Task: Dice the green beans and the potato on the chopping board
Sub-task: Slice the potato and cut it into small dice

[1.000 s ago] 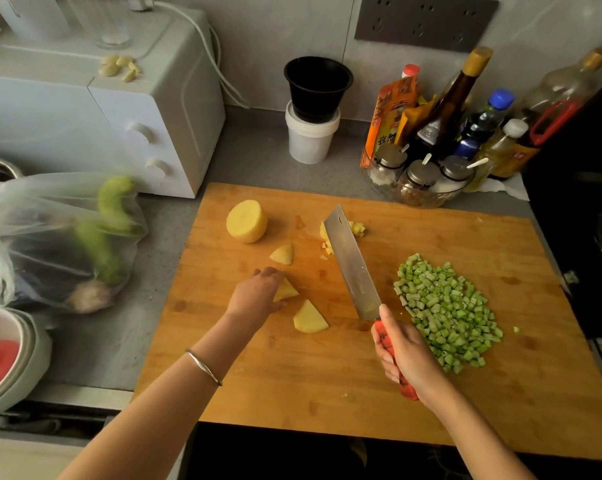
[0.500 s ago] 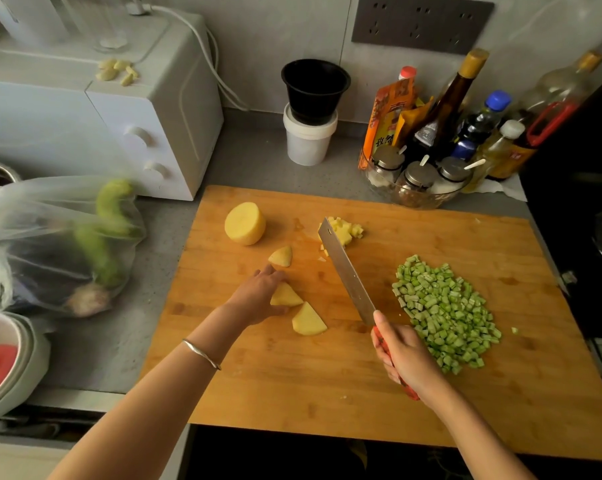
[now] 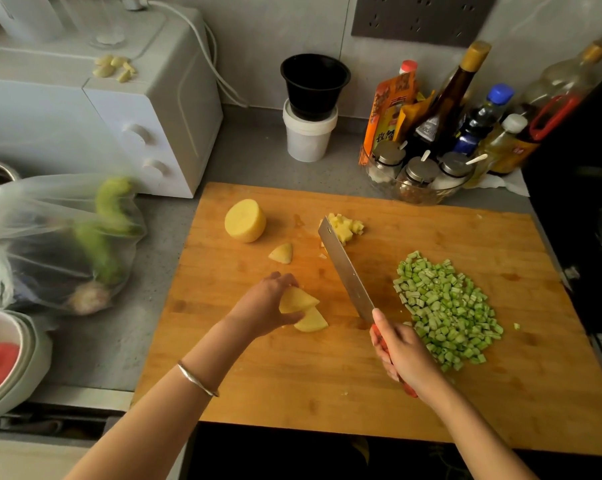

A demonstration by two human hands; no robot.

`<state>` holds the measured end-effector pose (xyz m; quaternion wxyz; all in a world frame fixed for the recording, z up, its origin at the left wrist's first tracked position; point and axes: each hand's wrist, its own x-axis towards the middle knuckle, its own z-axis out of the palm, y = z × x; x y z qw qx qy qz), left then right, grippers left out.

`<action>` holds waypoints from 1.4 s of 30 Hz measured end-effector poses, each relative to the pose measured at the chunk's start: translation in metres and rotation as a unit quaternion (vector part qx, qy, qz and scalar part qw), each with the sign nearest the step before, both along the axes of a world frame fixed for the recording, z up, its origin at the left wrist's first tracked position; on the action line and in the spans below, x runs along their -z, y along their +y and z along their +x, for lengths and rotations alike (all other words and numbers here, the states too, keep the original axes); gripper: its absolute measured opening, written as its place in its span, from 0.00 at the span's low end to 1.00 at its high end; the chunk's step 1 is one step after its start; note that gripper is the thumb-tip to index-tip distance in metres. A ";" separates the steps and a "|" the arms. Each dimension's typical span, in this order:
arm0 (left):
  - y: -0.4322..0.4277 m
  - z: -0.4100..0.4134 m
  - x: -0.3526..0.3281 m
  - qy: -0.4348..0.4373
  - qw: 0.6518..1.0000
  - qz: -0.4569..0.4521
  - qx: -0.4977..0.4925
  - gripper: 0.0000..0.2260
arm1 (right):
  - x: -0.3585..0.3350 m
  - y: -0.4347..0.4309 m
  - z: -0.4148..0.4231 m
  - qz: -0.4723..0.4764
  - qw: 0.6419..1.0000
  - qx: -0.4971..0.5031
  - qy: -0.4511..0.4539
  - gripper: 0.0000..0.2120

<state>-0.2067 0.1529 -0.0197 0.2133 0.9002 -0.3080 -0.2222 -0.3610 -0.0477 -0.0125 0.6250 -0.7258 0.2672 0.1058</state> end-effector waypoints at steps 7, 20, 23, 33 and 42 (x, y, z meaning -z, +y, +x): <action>-0.037 -0.037 0.035 -0.103 0.989 0.043 0.093 0.26 | -0.001 -0.002 0.000 0.001 1.000 0.015 -0.003 0.25; -0.007 0.035 0.045 -0.102 0.993 0.039 -0.041 0.25 | -0.001 0.002 -0.001 0.011 1.000 0.014 -0.015 0.25; -0.001 0.051 0.040 -0.099 0.994 0.021 -0.050 0.25 | -0.001 0.004 -0.002 0.013 1.000 0.011 -0.011 0.25; -0.038 -0.031 0.051 -0.046 0.994 -0.091 0.049 0.26 | -0.001 -0.007 -0.027 0.002 1.000 0.016 0.015 0.26; -0.033 -0.064 0.068 -0.061 0.974 -0.176 -0.128 0.22 | 0.010 0.009 -0.049 -0.016 0.997 0.012 0.070 0.26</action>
